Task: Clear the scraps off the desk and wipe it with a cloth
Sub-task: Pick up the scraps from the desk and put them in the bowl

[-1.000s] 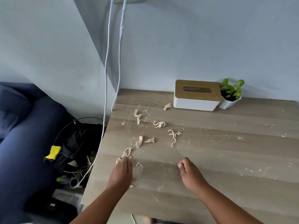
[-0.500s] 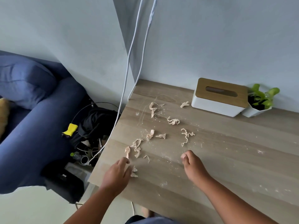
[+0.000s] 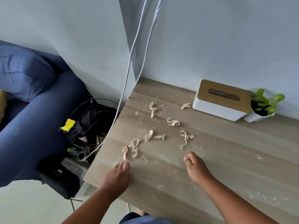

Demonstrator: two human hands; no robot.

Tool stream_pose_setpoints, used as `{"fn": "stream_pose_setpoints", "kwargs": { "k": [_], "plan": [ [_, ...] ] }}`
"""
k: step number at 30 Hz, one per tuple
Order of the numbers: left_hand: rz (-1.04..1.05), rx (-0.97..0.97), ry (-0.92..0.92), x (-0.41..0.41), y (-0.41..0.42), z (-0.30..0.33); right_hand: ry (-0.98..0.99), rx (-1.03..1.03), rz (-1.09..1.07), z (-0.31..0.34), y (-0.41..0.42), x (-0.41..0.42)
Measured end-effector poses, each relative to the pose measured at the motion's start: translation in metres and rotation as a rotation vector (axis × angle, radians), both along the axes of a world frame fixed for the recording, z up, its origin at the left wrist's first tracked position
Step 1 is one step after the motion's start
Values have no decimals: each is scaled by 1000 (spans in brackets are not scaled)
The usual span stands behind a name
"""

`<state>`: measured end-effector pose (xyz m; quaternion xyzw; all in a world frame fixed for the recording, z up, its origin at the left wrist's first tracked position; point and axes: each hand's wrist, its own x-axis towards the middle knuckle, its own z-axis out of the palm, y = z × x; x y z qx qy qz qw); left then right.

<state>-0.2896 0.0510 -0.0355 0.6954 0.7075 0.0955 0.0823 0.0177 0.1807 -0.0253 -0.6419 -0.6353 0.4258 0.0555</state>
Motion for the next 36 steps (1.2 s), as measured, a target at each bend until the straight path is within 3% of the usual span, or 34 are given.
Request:
{"fn": "stream_pose_setpoints", "kwargs": {
  "k": [5, 16, 26, 32, 36],
  "plan": [
    [-128, 24, -99, 12, 18, 5, -42, 31, -11, 3, 4, 0],
    [-119, -110, 3, 26, 48, -2, -149, 135, 82, 8, 18, -2],
    [-243, -206, 123, 24, 57, 0, -95, 238, 71, 7, 56, -1],
    [-307, -6, -69, 30, 64, 8, -193, 332, -3, 7, 73, 2],
    [-300, -2, -188, 32, 66, 12, -329, 258, -32, 0, 79, -2]
  ]
}}
